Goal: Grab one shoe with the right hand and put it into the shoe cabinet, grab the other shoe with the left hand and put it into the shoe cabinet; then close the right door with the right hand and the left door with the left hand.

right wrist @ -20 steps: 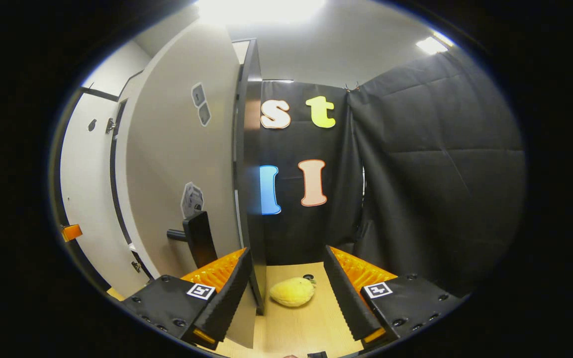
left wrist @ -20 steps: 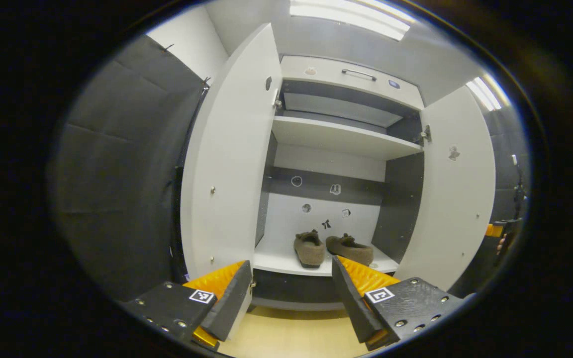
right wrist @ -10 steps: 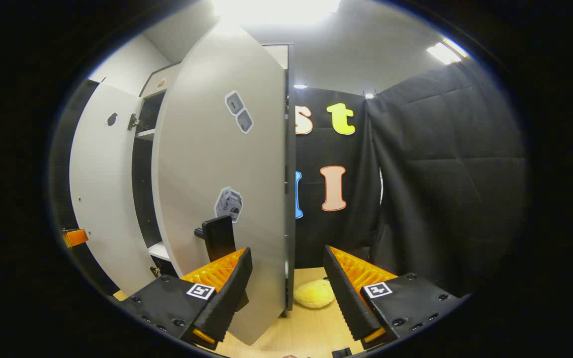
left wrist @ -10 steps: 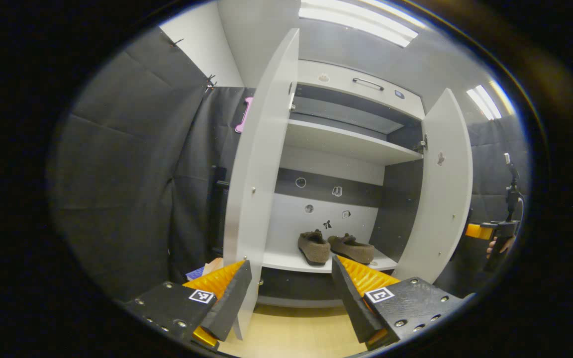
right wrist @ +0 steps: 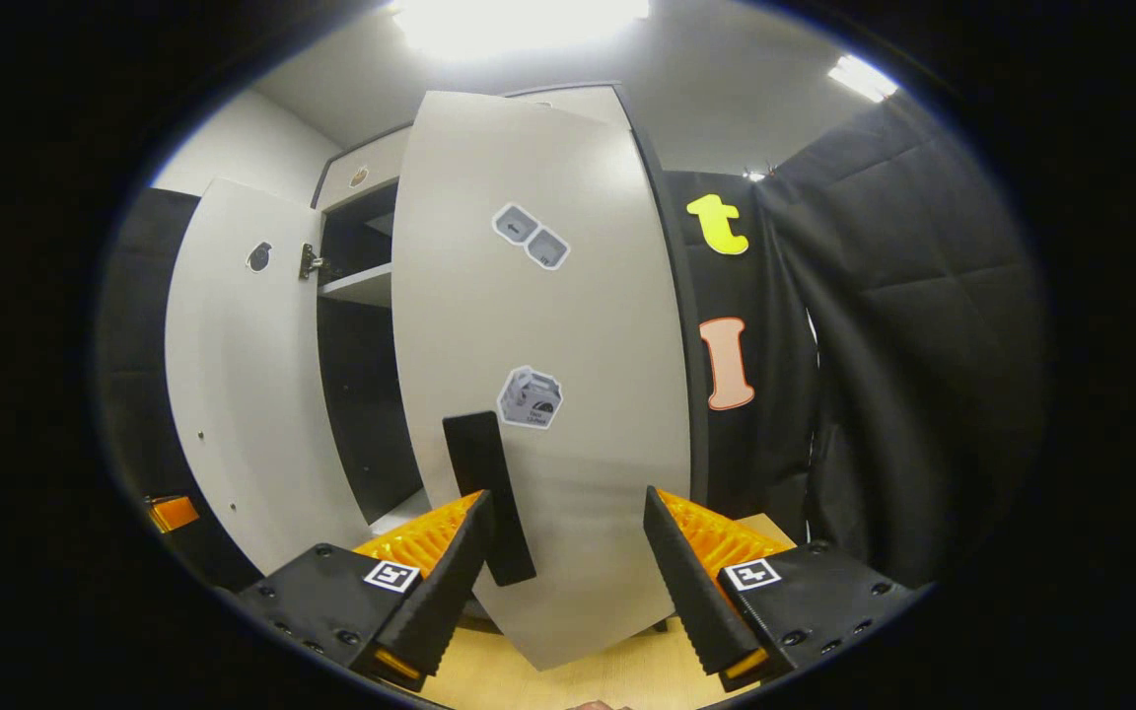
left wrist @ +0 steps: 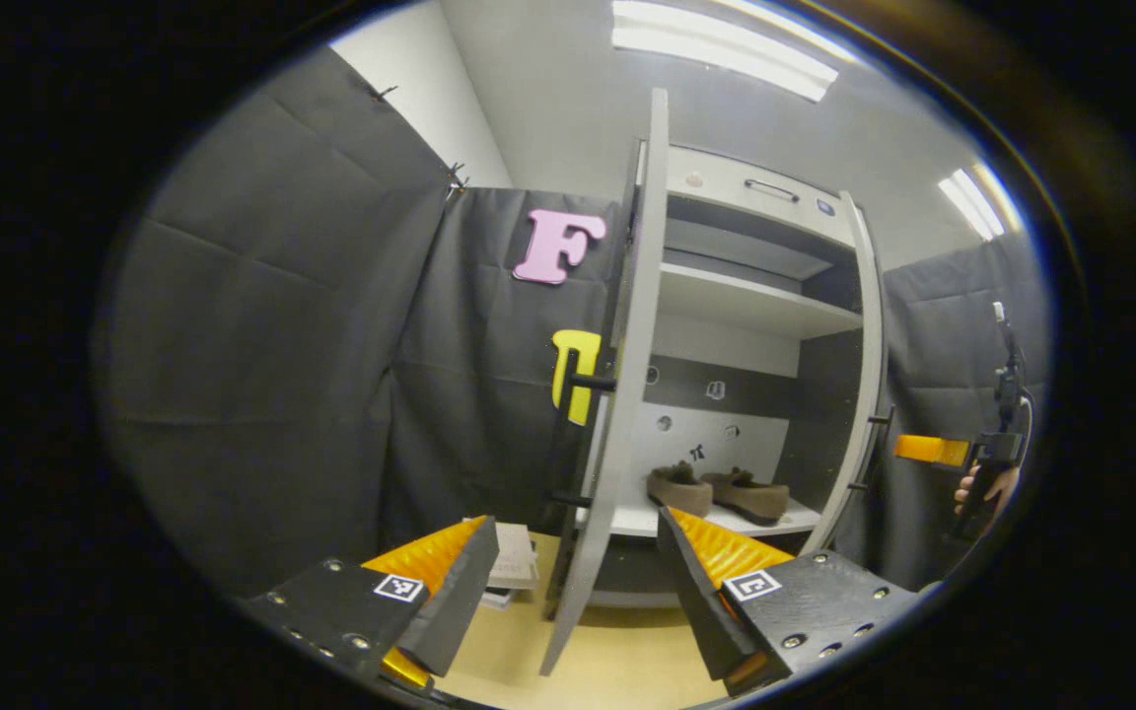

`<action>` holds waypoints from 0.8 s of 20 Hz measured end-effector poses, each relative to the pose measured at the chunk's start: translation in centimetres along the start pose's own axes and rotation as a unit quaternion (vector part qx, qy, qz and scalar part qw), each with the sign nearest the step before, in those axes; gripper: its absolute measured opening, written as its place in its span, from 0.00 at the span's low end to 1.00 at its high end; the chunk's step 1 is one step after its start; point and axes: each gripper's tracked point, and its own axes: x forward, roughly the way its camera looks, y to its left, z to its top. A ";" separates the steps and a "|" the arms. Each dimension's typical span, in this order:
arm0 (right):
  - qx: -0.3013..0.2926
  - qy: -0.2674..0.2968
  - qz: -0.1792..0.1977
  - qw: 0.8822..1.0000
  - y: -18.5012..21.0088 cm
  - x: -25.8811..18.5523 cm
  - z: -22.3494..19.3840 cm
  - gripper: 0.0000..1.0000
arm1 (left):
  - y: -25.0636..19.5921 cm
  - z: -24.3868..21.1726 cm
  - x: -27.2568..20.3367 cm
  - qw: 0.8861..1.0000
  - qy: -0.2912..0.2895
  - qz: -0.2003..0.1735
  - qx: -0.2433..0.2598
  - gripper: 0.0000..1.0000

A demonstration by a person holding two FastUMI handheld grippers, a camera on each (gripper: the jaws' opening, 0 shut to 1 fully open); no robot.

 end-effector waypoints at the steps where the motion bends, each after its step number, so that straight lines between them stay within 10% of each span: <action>1: -0.004 0.005 -0.004 1.000 0.0 -0.3 -0.6 0.92 | 1.1 0.3 0.0 1.000 -0.001 0.007 0.008 0.93; 9: -0.021 0.054 -0.035 0.998 0.2 -2.0 -5.6 0.95 | 9.5 2.6 2.9 0.997 -0.014 0.059 0.043 0.99; 16: -0.027 0.067 -0.037 0.997 1.3 -2.5 -7.0 0.96 | 11.9 4.8 8.1 0.999 -0.004 0.013 0.037 0.93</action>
